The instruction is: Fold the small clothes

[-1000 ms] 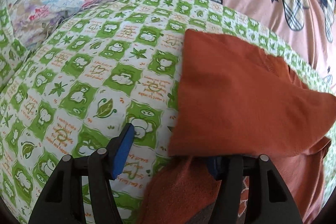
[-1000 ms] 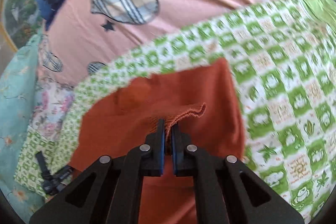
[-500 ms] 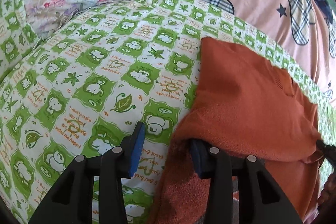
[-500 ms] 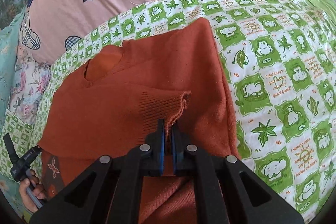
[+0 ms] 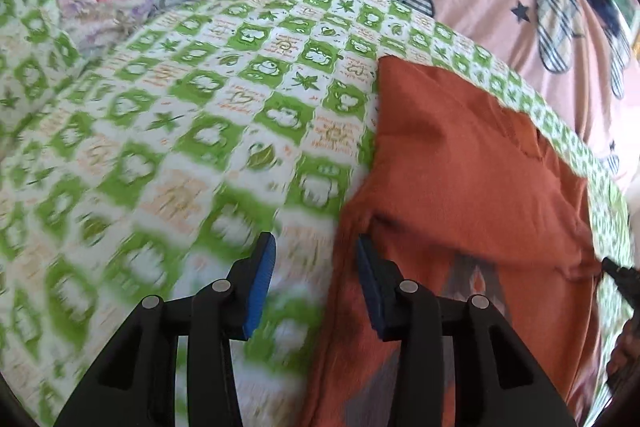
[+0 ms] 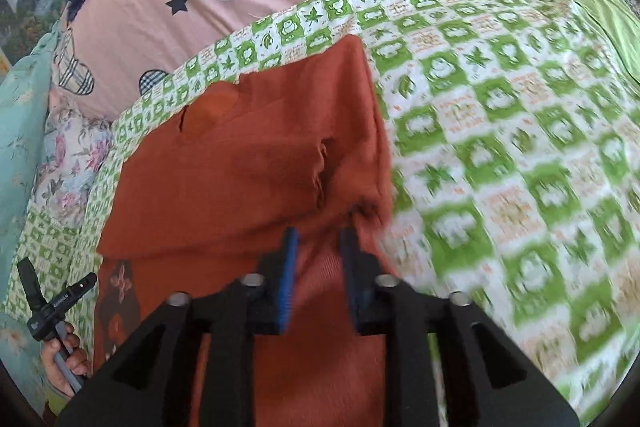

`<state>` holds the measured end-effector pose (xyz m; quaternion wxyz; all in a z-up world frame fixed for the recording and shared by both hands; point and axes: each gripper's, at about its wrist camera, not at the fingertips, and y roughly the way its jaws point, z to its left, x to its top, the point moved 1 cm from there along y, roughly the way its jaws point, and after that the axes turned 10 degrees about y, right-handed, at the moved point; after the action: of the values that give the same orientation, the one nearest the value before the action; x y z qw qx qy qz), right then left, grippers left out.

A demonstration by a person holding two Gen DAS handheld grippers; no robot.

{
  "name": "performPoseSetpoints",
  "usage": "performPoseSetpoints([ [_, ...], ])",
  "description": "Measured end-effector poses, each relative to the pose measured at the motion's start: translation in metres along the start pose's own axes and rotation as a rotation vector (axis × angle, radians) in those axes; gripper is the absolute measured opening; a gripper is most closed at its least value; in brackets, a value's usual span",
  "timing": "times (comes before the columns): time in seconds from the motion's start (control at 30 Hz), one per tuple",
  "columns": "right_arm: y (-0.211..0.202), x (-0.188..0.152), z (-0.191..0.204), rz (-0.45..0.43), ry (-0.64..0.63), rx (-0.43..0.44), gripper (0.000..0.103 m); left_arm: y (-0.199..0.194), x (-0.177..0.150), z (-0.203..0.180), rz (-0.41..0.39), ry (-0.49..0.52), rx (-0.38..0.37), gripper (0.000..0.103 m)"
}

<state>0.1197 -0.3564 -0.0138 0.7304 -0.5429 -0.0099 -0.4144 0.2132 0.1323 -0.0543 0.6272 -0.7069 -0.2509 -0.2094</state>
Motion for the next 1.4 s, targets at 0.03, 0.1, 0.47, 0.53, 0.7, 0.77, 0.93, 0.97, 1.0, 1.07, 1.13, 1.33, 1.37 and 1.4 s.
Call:
performPoseSetpoints([
  [0.03, -0.008, -0.009, -0.005, 0.003, -0.004, -0.006, 0.043, -0.009, -0.008, -0.001, 0.006, 0.008, -0.034, 0.042],
  [0.1, -0.024, -0.026, -0.014, 0.011, -0.006, -0.013, 0.043, -0.026, -0.023, -0.003, 0.012, 0.022, -0.086, 0.046],
  [0.47, -0.085, -0.125, -0.052, 0.144, -0.008, 0.003, 0.043, -0.085, -0.123, -0.017, 0.123, 0.129, -0.184, 0.065],
  [0.53, -0.088, -0.141, -0.059, 0.175, 0.008, 0.035, 0.043, -0.094, -0.141, -0.020, 0.132, 0.144, -0.207, 0.067],
  [0.7, -0.089, -0.161, -0.065, 0.190, 0.063, 0.180, 0.043, -0.114, -0.171, -0.026, 0.138, 0.154, -0.316, 0.074],
  [0.77, -0.084, -0.163, -0.062, 0.189, 0.062, 0.206, 0.042, -0.116, -0.176, -0.026, 0.138, 0.145, -0.360, 0.074],
  [0.93, -0.090, -0.170, -0.056, 0.162, 0.051, 0.199, 0.011, -0.120, -0.180, -0.017, 0.136, 0.097, -0.430, 0.071],
  [0.97, -0.097, -0.172, -0.056, 0.146, 0.044, 0.194, 0.011, -0.119, -0.179, -0.016, 0.137, 0.099, -0.429, 0.067],
  [1.0, -0.106, -0.172, -0.058, 0.130, 0.046, 0.202, 0.011, -0.118, -0.178, -0.017, 0.138, 0.107, -0.423, 0.064],
  [1.07, -0.125, -0.174, -0.066, 0.104, 0.055, 0.231, 0.011, -0.121, -0.180, -0.016, 0.141, 0.125, -0.411, 0.058],
  [1.13, -0.138, -0.178, -0.074, 0.084, 0.048, 0.224, 0.011, -0.124, -0.182, -0.015, 0.144, 0.139, -0.407, 0.053],
  [1.33, -0.118, -0.187, -0.088, 0.142, 0.083, 0.214, 0.012, -0.127, -0.192, -0.010, 0.142, 0.146, -0.425, 0.006],
  [1.37, -0.115, -0.187, -0.087, 0.153, 0.092, 0.232, 0.014, -0.128, -0.193, -0.009, 0.140, 0.143, -0.426, 0.006],
  [1.4, -0.113, -0.187, -0.088, 0.160, 0.096, 0.240, 0.016, -0.127, -0.194, -0.007, 0.146, 0.137, -0.423, 0.007],
])
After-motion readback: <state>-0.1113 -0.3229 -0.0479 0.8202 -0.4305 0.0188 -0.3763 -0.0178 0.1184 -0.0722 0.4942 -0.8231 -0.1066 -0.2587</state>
